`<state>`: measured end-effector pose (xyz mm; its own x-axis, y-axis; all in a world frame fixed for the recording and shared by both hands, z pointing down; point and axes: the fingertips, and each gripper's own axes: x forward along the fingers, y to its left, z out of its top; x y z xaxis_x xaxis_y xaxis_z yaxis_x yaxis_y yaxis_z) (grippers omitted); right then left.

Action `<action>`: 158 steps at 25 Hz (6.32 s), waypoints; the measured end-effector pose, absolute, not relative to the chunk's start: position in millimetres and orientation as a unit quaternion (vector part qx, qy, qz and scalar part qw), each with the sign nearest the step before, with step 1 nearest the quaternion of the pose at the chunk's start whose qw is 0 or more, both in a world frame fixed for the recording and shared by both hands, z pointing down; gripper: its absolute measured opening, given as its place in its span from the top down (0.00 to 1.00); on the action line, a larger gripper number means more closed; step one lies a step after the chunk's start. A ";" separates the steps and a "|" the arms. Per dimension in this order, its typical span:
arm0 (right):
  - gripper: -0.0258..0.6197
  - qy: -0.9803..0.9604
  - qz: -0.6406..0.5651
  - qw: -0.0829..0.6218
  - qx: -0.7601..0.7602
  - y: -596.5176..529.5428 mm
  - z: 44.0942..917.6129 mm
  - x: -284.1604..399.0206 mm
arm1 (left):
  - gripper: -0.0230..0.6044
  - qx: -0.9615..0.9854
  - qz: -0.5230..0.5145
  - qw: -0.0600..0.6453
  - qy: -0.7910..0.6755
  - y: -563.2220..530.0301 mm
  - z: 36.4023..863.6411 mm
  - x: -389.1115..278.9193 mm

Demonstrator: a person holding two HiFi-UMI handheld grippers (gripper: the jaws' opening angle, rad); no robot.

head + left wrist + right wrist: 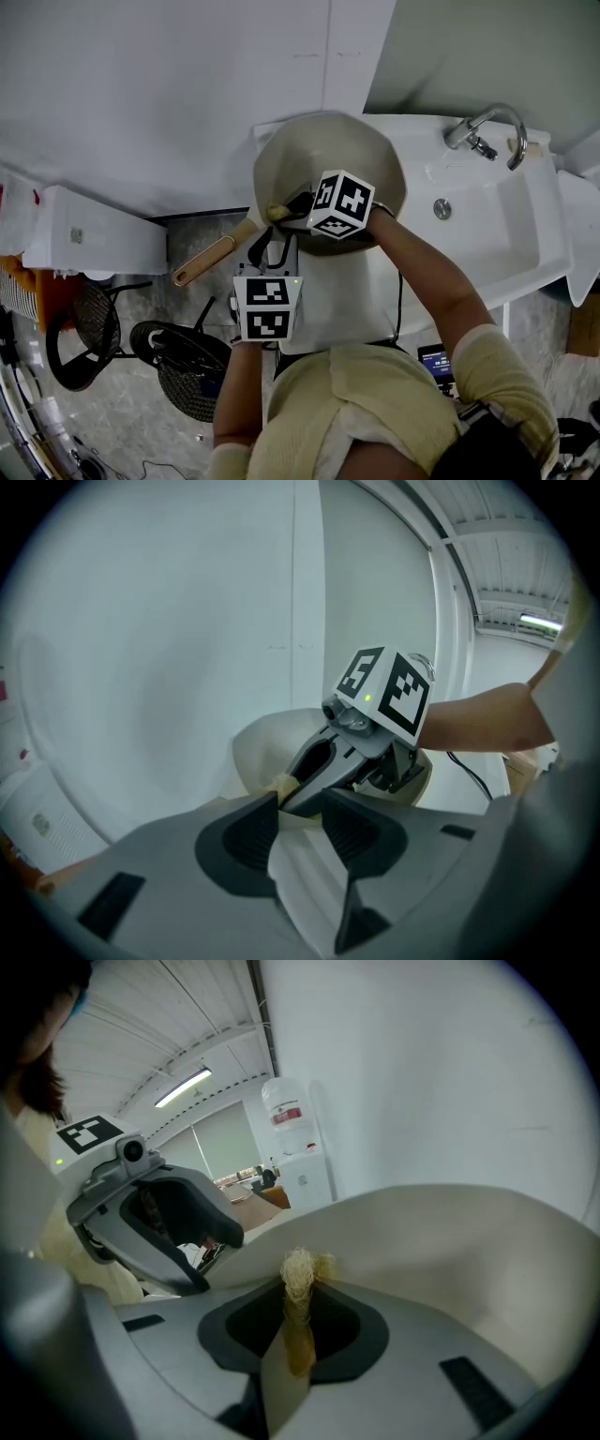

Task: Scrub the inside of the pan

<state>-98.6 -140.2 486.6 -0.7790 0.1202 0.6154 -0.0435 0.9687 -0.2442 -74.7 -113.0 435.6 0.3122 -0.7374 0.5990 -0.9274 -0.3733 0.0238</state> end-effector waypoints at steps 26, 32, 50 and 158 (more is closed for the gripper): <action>0.84 -0.849 0.157 0.450 -0.227 -84.8 486.9 -45.7 | 0.65 0.791 0.257 0.182 -0.524 -116.4 435.7 -77.1; 0.84 -0.797 0.151 0.521 -0.265 -73.1 489.2 -18.0 | 0.65 0.791 0.262 0.176 -0.524 -118.2 436.1 -77.4; 0.84 -0.617 0.106 0.737 -0.254 -92.8 506.8 73.9 | 0.65 0.798 0.260 0.175 -0.515 -119.0 435.8 -78.1; 0.84 -0.776 -0.182 0.567 0.207 -278.9 507.3 -10.7 | 0.67 0.804 0.230 0.201 -0.510 -119.1 435.3 -81.0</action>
<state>-10.7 -278.9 507.3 -0.2714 -0.5286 0.8043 -0.1151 0.8475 0.5182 -81.0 -119.1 435.3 0.3743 -0.7271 0.5756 -0.9126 -0.3991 0.0893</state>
